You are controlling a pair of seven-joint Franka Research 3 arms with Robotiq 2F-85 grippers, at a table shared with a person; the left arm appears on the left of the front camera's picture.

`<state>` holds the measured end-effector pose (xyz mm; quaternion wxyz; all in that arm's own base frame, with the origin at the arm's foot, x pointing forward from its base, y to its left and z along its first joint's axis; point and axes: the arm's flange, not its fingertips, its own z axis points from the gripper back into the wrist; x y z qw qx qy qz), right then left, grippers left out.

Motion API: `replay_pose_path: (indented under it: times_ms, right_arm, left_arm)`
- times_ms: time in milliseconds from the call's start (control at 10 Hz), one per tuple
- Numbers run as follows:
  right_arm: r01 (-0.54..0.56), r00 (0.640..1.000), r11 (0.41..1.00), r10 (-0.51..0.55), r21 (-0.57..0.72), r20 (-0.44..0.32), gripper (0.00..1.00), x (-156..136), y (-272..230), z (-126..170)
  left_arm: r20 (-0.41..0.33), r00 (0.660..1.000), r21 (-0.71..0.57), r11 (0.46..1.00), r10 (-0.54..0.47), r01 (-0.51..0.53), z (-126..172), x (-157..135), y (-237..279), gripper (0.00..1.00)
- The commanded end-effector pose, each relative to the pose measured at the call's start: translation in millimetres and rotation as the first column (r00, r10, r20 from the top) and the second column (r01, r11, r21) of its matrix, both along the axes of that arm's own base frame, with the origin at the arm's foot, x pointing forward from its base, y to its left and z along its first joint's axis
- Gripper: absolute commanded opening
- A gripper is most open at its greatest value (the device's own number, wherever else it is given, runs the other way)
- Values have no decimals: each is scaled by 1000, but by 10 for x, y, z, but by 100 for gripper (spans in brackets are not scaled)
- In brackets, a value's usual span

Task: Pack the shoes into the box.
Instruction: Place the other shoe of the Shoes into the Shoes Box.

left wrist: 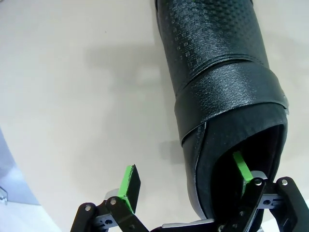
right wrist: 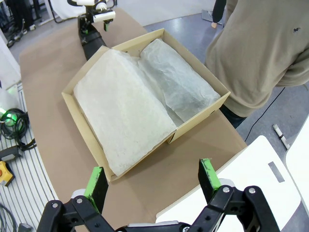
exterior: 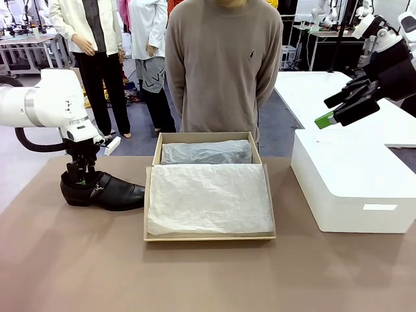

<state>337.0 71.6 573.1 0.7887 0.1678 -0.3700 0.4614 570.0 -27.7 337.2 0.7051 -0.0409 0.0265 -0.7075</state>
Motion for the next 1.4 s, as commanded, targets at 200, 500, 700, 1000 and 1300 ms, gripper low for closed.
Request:
replay_pose_path:
  times_ms: [200, 500, 700, 1000, 1300]
  right_arm:
    - [-8, 1000, 1000, 8, 15, 1, 100, 8, 3, 4]
    - [-8, 1000, 1000, 8, 15, 1, 100, 8, 3, 4]
    - [-8, 1000, 1000, 8, 15, 1, 100, 8, 3, 4]
    - [-8, 1000, 1000, 8, 15, 1, 100, 8, 3, 4]
    - [-8, 1000, 1000, 8, 15, 1, 100, 8, 3, 4]
  left_arm:
    - [-15, 1000, -25, 1000, -18, 17, 23, 21, 54, 16]
    - [-7, 1000, -23, 1000, -21, 21, 64, 4, 56, 0]
    - [3, 1000, -18, 999, -26, 26, 95, -11, 55, 0]
    - [15, 1000, 7, 1000, -25, 25, 125, -21, 50, 0]
    - [19, 1000, 24, 1000, -15, 14, 196, -15, 74, 0]
